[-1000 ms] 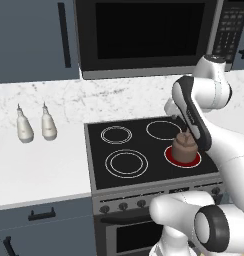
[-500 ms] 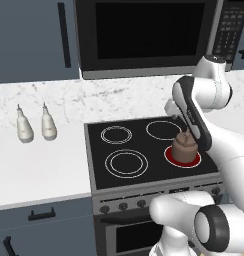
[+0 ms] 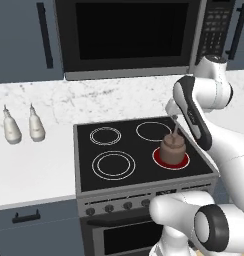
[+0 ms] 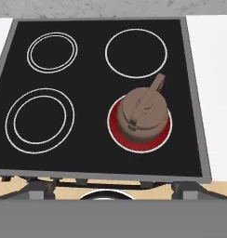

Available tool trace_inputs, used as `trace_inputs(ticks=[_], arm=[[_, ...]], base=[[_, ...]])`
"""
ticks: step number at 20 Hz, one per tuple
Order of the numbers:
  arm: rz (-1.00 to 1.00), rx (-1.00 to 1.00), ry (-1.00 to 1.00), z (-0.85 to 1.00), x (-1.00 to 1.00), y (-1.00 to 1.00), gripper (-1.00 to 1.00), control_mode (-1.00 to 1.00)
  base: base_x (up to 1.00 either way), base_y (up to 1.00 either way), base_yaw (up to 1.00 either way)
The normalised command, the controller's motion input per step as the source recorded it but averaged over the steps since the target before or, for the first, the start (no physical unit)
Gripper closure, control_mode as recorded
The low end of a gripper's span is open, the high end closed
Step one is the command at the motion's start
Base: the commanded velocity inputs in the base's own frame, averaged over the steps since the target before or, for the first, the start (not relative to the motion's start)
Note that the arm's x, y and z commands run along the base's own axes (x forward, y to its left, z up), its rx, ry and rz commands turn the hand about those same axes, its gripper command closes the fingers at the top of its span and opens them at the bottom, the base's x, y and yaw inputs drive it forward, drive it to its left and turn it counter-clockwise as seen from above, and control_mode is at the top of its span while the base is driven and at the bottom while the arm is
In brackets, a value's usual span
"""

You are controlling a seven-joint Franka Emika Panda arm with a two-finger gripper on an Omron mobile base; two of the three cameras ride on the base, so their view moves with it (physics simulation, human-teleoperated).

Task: Turn off the front right burner of the stove.

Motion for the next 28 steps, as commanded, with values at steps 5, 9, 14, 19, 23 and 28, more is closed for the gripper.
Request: trace_inputs(ticks=[5,9,14,19,23,28], arm=[[0.00,0.00,0.00,0.00,0.00,0.00,-1.00,1.00],[0.00,0.00,0.00,0.00,0.00,0.00,-1.00,1.00],[0.00,0.00,0.00,0.00,0.00,0.00,-1.00,1.00],[0.00,0.00,0.00,0.00,0.00,0.00,-1.00,1.00],[0.00,0.00,0.00,0.00,0.00,0.00,-1.00,1.00],[0.00,0.00,0.00,0.00,-0.02,0.00,-1.00,-1.00]], base=[[0.00,-0.46,0.00],[0.00,-0.46,0.00],[0.00,-0.47,0.00],[0.00,-0.45,0.00],[0.00,-0.42,0.00],[0.00,-0.07,0.00]])
